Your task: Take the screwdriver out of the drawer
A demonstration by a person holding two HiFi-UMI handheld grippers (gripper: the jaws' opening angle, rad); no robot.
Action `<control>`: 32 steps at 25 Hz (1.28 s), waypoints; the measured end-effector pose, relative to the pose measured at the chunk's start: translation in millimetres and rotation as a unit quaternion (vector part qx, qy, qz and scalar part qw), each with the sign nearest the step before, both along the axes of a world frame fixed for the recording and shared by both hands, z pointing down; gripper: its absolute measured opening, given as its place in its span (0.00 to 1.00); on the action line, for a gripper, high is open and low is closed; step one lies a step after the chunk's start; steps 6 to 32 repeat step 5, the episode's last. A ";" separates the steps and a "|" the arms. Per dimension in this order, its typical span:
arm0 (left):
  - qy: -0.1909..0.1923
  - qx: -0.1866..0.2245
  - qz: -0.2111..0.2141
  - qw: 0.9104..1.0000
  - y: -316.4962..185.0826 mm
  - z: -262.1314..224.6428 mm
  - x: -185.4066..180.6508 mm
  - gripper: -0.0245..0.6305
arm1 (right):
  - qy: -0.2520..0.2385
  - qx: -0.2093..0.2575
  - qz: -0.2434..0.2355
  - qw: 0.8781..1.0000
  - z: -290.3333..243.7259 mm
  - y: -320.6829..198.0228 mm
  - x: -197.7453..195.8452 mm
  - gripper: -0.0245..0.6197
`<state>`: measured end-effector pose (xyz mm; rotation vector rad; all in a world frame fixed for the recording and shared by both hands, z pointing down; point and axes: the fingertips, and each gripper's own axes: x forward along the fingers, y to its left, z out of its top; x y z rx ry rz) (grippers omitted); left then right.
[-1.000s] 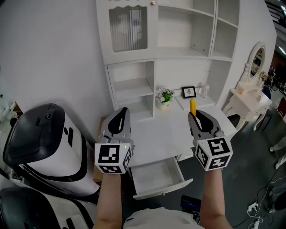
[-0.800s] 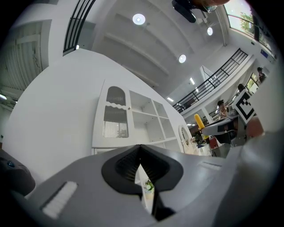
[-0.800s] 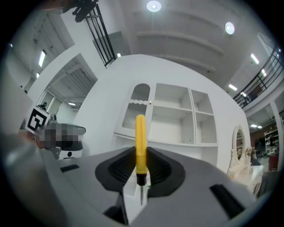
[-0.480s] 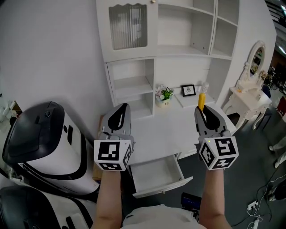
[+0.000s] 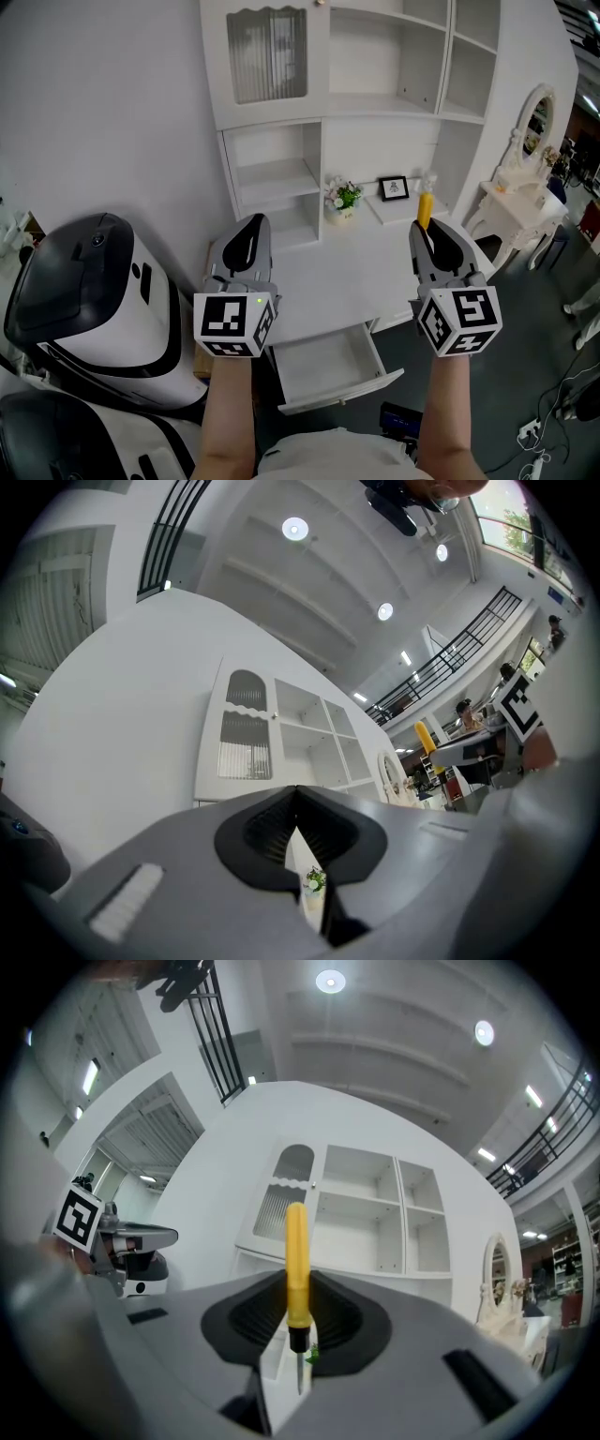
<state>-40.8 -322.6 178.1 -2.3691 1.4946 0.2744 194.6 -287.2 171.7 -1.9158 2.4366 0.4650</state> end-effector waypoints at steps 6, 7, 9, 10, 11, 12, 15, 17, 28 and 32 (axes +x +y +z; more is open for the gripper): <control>0.008 0.005 0.003 1.000 0.2 -5.5 0.2 0.05 | 0.001 0.003 0.000 1.000 -1.7 0.7 0.2 0.16; 0.008 0.005 0.003 1.000 0.2 -5.5 0.2 0.05 | 0.001 0.003 0.000 1.000 -1.7 0.7 0.2 0.16; 0.008 0.005 0.003 1.000 0.2 -5.5 0.2 0.05 | 0.001 0.003 0.000 1.000 -1.7 0.7 0.2 0.16; 0.008 0.005 0.003 1.000 0.2 -5.5 0.2 0.05 | 0.001 0.003 0.000 1.000 -1.7 0.7 0.2 0.16; 0.008 0.005 0.003 1.000 0.2 -5.5 0.2 0.05 | 0.001 0.003 0.000 1.000 -1.7 0.7 0.2 0.16; 0.008 0.005 0.003 1.000 0.2 -5.5 0.2 0.05 | 0.001 0.003 0.000 1.000 -1.7 0.7 0.2 0.16; 0.008 0.005 0.003 1.000 0.2 -5.5 0.2 0.05 | 0.001 0.003 0.000 1.000 -1.7 0.7 0.2 0.16; 0.008 0.005 0.003 1.000 0.2 -5.5 0.2 0.05 | 0.001 0.003 0.000 1.000 -1.7 0.7 0.2 0.16; 0.008 0.005 0.003 1.000 0.2 -5.5 0.2 0.05 | 0.001 0.003 0.000 1.000 -1.7 0.7 0.2 0.16; 0.008 0.005 0.003 1.000 0.2 -5.5 0.2 0.05 | 0.001 0.003 0.000 1.000 -1.7 0.7 0.2 0.16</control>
